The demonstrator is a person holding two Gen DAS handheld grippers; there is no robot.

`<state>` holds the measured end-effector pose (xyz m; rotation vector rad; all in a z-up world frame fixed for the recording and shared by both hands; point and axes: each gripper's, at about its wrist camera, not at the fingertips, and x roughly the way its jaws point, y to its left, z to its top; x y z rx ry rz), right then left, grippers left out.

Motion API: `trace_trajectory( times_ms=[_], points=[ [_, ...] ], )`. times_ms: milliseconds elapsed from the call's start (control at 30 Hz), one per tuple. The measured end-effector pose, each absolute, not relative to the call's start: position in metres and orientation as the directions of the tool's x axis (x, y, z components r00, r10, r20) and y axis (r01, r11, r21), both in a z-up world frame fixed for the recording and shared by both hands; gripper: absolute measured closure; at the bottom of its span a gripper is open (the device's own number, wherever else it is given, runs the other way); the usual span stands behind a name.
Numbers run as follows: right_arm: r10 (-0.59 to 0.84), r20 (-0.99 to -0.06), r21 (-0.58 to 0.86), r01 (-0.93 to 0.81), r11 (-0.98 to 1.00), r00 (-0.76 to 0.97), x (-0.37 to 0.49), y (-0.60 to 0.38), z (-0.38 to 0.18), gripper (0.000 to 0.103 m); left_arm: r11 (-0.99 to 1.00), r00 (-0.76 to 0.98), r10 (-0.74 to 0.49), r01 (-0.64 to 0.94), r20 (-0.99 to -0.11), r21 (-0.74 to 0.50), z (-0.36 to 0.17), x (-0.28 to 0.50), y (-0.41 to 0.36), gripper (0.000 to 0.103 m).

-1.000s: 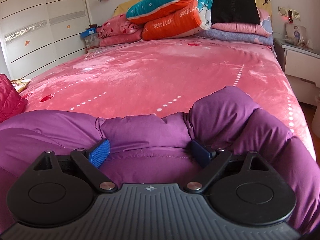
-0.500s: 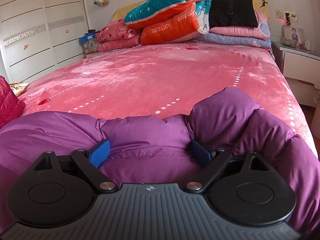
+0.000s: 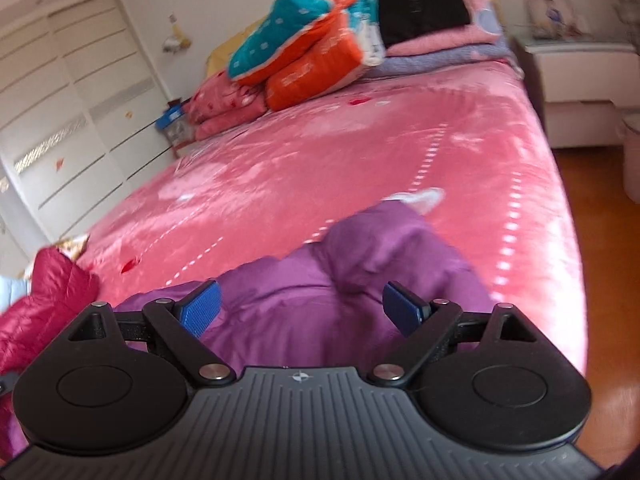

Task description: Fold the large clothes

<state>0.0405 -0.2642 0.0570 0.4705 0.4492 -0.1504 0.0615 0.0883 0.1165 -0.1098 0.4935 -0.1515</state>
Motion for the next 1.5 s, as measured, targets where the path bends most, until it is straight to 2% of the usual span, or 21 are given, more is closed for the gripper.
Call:
trace_trajectory(
  times_ms=[200,400,600,767,867,1033,1267,1500],
  points=[
    [-0.103,-0.454,0.413,0.311,0.856,0.885,-0.004,-0.278,0.054,0.000,0.976,0.849,-0.196,0.119,-0.491,-0.185,0.126,0.019,0.097,0.002],
    [-0.111,-0.513,0.384,0.343,0.857,0.851,-0.046,-0.282,0.041,0.000,0.964,0.813,-0.217,0.091,-0.541,-0.251,0.121,-0.025,0.133,0.002],
    [-0.189,-0.580,0.268,0.405,0.874,0.792,-0.080,-0.278,0.018,0.000,0.942,0.804,-0.202,0.004,-0.559,-0.335,0.107,-0.056,0.169,0.002],
    [-0.204,-0.598,0.332,0.471,0.817,0.775,-0.102,-0.291,0.001,0.000,0.918,0.786,-0.220,-0.034,-0.578,-0.396,0.089,-0.060,0.191,0.002],
    [-0.180,-0.584,0.417,0.483,0.770,0.791,-0.115,-0.300,-0.002,0.000,0.893,0.783,-0.250,-0.042,-0.569,-0.449,0.077,-0.061,0.203,0.002],
    [-0.238,-0.565,0.395,0.512,0.763,0.790,-0.131,-0.289,0.005,0.000,0.865,0.786,-0.295,-0.022,-0.543,-0.501,0.065,-0.060,0.209,0.002],
    [-0.352,-0.462,0.332,0.527,0.782,0.814,-0.167,-0.264,0.027,0.000,0.807,0.824,-0.382,0.076,-0.419,-0.585,0.066,-0.035,0.201,0.002],
    [-0.413,-0.392,0.164,0.504,0.848,0.822,-0.172,-0.241,0.036,0.000,0.773,0.810,-0.393,0.035,-0.435,-0.634,0.041,0.011,0.196,0.002]
  ],
)
